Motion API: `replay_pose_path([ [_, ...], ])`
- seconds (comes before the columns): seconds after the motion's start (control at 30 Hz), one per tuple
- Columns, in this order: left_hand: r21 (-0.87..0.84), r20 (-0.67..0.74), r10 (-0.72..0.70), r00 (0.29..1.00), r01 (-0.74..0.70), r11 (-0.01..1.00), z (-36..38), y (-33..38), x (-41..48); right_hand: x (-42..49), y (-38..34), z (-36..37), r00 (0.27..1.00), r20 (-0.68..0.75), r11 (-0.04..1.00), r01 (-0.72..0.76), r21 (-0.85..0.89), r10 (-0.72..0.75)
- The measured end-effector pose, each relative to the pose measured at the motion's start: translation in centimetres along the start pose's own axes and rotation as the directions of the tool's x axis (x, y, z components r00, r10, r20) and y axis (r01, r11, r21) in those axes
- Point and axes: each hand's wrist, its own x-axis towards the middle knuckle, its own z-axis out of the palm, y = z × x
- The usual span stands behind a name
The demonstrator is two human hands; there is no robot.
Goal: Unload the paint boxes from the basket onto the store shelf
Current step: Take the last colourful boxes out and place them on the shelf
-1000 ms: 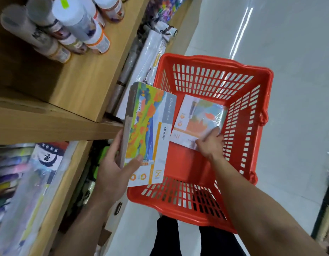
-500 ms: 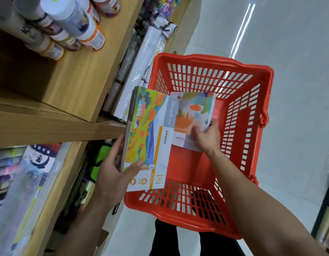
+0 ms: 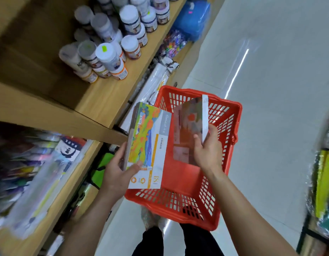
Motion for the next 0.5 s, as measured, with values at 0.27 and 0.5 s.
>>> replay_pose_path([
  [0.27, -0.211, -0.146, 0.107, 0.983, -0.137, 0.968, -2.2, 5.5, -11.8, -7.3, -9.2, -9.6, 0.985, 0.042, 0.974, 0.157, 0.163, -0.166],
  [0.5, -0.279, -0.307, 0.232, 0.923, -0.32, 0.905, -7.9, 8.0, -24.9, -14.8, -16.1, -13.0, 0.917, 0.101, 0.9, 0.351, 0.258, -0.386],
])
